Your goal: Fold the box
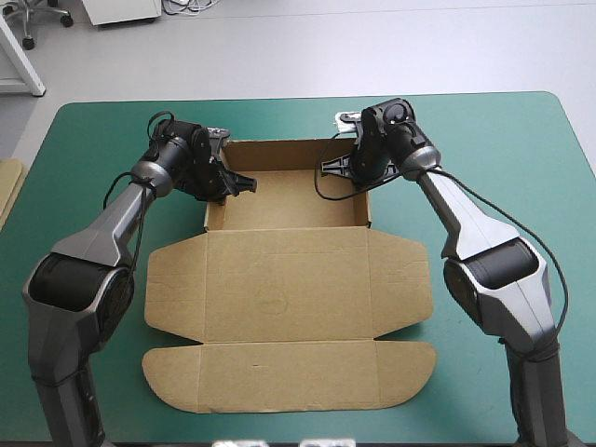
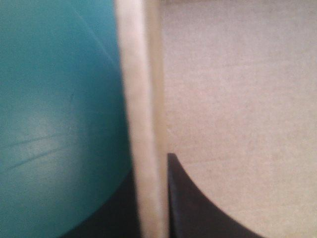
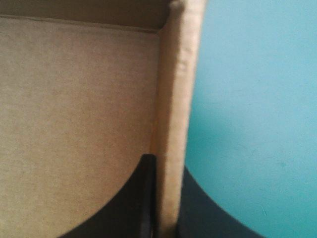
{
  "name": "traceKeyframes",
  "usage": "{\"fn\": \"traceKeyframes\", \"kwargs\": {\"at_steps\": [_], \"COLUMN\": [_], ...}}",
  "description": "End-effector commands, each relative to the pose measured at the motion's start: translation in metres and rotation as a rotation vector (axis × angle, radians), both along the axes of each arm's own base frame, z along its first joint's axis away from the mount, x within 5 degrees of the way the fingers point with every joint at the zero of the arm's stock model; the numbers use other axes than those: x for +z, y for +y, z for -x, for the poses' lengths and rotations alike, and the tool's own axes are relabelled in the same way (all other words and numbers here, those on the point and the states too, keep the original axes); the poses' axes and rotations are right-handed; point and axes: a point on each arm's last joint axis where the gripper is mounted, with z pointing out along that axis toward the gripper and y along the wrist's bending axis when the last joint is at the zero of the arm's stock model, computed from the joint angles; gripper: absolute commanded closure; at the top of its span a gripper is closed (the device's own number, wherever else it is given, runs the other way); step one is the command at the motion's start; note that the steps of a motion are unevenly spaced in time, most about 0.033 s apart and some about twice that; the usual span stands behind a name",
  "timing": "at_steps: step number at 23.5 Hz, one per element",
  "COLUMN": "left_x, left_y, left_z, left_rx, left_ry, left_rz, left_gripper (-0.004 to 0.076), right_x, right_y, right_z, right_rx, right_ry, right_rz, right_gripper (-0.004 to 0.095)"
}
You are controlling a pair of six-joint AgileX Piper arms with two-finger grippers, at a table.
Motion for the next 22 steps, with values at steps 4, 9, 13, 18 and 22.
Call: {"fn": "traceKeyframes", "kwargs": {"at_steps": [4,9,13,18,22], "left_x": [0.019,0.033,0.055,0.086,0.126], "left_y": [-0.014,-0.013,-0.010,-0.008,-0.002], "left_z": [0.000,0.002,0.008,0.014,0.023], "left_rx": [-0.043,-0.057,-0.059,-0.063,-0.067], "left_ry": [-0.071,-0.134,-0.201,-0.260,-0.306], "left_rz": [0.073,0.083,0.090,0.099,0.072], "left_gripper": [0.0732,0.0515,0.0353,0.0350,0.0351], "right_x": [0.018,0.035,0.059,0.091,0.135], "right_y": [0.003,0.000,-0.008,-0.016,-0.027], "right_z": [0.005,0.008,0.015,0.028,0.050], "right_rx": [0.053,0.089,0.082,0.074,0.067], "right_ry": [-0.044,-0.093,-0.159,-0.234,-0.335], "right_rz": [-0.014,0.000,0.028,0.024,-0.009], "right_gripper": [0.0916,0.0632,0.0370,0.0346,0.0346]}}
